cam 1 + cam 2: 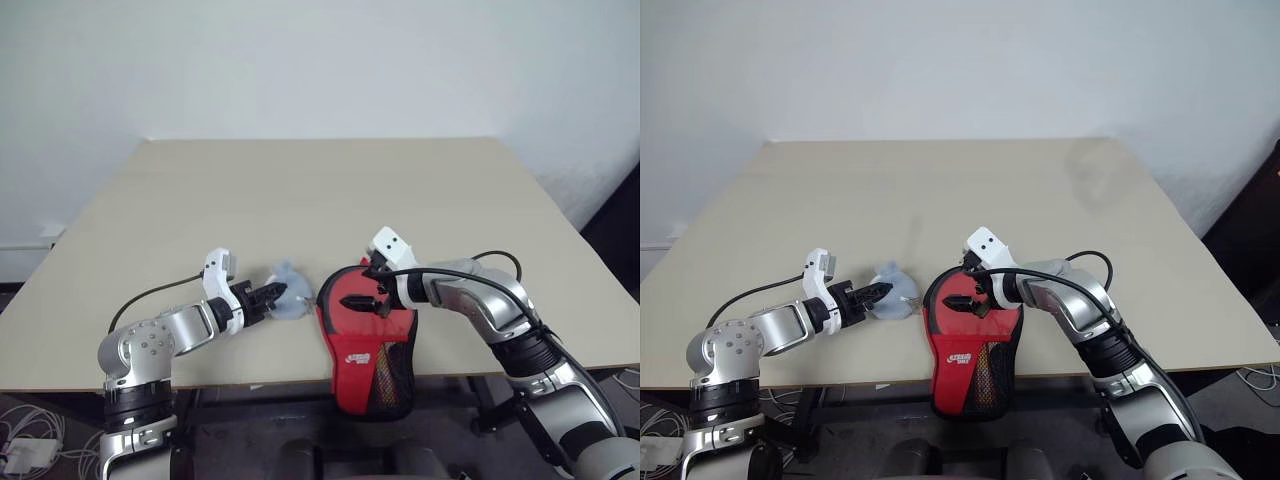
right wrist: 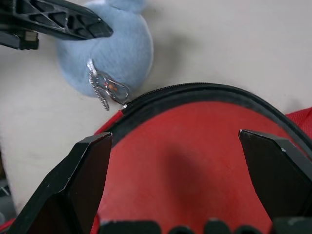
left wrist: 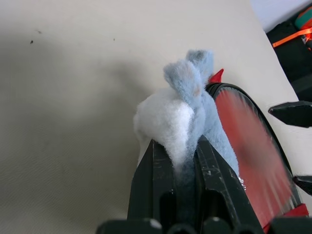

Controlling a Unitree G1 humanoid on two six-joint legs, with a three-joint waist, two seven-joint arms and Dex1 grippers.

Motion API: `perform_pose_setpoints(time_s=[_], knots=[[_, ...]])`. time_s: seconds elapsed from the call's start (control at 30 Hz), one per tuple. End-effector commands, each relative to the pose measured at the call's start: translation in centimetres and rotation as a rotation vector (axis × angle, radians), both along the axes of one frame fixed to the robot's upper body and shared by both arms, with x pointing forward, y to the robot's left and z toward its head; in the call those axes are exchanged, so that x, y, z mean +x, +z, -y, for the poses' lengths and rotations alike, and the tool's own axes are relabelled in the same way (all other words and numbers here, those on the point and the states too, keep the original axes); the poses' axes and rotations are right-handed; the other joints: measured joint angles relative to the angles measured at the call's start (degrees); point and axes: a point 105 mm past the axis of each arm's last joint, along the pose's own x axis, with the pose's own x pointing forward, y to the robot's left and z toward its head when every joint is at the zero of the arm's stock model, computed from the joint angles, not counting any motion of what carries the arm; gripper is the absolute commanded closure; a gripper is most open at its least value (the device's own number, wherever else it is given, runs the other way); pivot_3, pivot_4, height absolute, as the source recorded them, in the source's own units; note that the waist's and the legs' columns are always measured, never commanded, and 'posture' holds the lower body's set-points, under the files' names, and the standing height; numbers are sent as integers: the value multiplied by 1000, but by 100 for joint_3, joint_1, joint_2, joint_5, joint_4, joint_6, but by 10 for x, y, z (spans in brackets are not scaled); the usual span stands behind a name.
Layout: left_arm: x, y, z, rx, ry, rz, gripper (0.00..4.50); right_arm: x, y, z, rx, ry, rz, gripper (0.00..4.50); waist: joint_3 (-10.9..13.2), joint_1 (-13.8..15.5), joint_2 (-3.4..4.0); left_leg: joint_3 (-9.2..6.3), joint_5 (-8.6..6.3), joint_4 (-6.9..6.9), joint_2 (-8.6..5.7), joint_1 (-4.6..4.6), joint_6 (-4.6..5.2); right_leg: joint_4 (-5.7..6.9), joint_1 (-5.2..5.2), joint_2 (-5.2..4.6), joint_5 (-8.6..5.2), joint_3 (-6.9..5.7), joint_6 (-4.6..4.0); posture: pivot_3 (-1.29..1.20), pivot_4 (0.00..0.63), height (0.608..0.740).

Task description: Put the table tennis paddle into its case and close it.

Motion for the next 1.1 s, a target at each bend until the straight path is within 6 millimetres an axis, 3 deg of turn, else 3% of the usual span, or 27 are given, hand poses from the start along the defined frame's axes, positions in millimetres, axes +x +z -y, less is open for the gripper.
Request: perform_pose_setpoints(time_s=[0.03, 0.1, 0.43, 0.77, 1.1], knots=[[0, 11, -4, 11, 4, 42, 4500, 7, 11, -3, 48, -18, 46, 372, 0, 0, 0, 0, 0, 0, 0, 0, 0, 0, 0, 0, 0, 0, 0, 0, 0, 740], [-1, 10, -5, 13, 8, 40, 4500, 8, 11, -3, 43, -24, 54, 901, 0, 1, 0, 0, 0, 0, 0, 0, 0, 0, 0, 0, 0, 0, 0, 0, 0, 740], [-2, 10, -8, -3, 26, 38, 4500, 13, -6, -1, 38, -94, 76, 4465, 0, 8, -1, 0, 0, 0, 0, 1, 0, 1, 0, 0, 0, 0, 0, 0, 0, 740], [1, 16, -7, 12, 15, 66, 4500, 1, -40, -4, 117, -112, -2, 4465, -2, 7, -4, 0, 0, 1, 0, 3, -1, 1, 3, 0, 0, 0, 0, 0, 0, 740], [33, 17, -12, 130, 31, 97, 4500, -8, -55, 0, 56, -92, -59, 4465, -4, 18, -6, -2, 1, 1, -1, 7, -3, 1, 8, 1, 0, -2, 0, 0, 0, 740]])
